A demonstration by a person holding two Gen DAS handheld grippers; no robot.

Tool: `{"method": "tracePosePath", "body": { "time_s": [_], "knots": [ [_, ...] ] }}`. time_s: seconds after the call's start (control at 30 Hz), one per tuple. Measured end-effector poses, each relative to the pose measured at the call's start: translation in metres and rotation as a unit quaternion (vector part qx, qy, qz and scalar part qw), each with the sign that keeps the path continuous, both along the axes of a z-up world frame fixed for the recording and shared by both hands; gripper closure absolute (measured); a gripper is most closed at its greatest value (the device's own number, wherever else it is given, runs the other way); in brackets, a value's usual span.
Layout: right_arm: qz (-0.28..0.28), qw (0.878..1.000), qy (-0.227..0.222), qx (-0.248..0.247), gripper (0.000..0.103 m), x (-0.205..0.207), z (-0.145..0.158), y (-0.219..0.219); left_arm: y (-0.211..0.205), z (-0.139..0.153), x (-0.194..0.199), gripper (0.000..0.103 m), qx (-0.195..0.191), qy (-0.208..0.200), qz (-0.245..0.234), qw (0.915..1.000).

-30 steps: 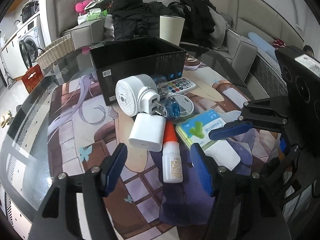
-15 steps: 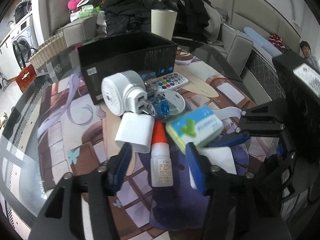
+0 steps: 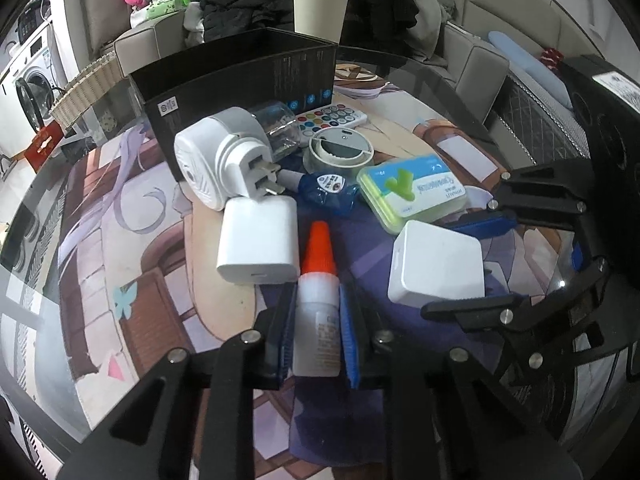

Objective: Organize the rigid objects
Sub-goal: 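Grasp the red-capped glue bottle with the left gripper while the right gripper grasps the white square charger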

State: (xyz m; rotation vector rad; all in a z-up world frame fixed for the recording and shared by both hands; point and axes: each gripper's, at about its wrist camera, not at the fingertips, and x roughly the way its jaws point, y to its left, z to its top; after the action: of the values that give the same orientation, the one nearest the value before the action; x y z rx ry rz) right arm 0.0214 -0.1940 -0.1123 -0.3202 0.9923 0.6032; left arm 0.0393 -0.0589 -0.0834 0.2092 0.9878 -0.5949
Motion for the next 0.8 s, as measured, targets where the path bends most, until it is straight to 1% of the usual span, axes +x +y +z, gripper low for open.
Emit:
{"method": "tracePosePath", "body": {
  "time_s": [0.03,0.07,0.13,0.23,0.27,0.3,0.4,0.47,0.6,0.67,0.77,0.8],
  "knots": [
    [0.002,1.0,-0.002,-0.003,0.053,0.002,-0.002,0.002,0.0,0.0,-0.001,0.084,0.002,-0.002,0.001,1.0],
    [0.003,1.0,-0.003,-0.007,0.051,0.013,-0.004,0.006,0.001,0.0,-0.002,0.084,0.003,-0.002,0.001,1.0],
    [0.004,1.0,-0.013,-0.018,0.051,0.011,-0.003,0.011,0.003,-0.001,-0.002,0.084,0.005,-0.003,0.002,1.0],
    [0.003,1.0,-0.012,-0.018,0.051,0.011,-0.003,0.012,0.001,-0.001,-0.006,0.083,0.02,-0.014,-0.001,0.9997],
    [0.002,1.0,-0.012,-0.017,0.053,0.012,-0.004,0.011,0.0,-0.001,-0.007,0.083,0.025,-0.019,-0.003,0.9995],
    [0.003,1.0,-0.014,-0.018,0.058,0.013,-0.004,0.011,0.001,-0.001,-0.007,0.083,0.025,-0.018,-0.002,0.9995],
    [0.006,1.0,-0.019,-0.022,0.058,0.013,-0.004,0.012,0.002,-0.001,-0.007,0.084,0.022,-0.017,-0.001,0.9996],
    [0.008,0.999,-0.023,-0.024,0.058,0.019,-0.005,0.014,0.0,-0.001,-0.008,0.084,0.03,-0.024,-0.005,0.9992],
    [0.007,0.999,-0.039,-0.023,0.058,0.017,-0.002,0.017,0.004,0.009,-0.012,0.084,0.016,-0.043,-0.001,0.999],
    [0.007,0.999,-0.047,-0.016,0.058,0.015,0.004,0.017,0.006,0.012,-0.013,0.084,0.013,-0.05,0.002,0.9987],
    [0.002,0.998,-0.058,0.0,0.058,0.013,0.012,0.014,0.01,0.02,-0.014,0.084,-0.004,-0.062,0.002,0.998],
    [0.0,0.998,-0.064,0.009,0.058,0.012,0.016,0.013,0.011,0.024,-0.016,0.084,-0.01,-0.074,0.004,0.9972]
  ]
}}
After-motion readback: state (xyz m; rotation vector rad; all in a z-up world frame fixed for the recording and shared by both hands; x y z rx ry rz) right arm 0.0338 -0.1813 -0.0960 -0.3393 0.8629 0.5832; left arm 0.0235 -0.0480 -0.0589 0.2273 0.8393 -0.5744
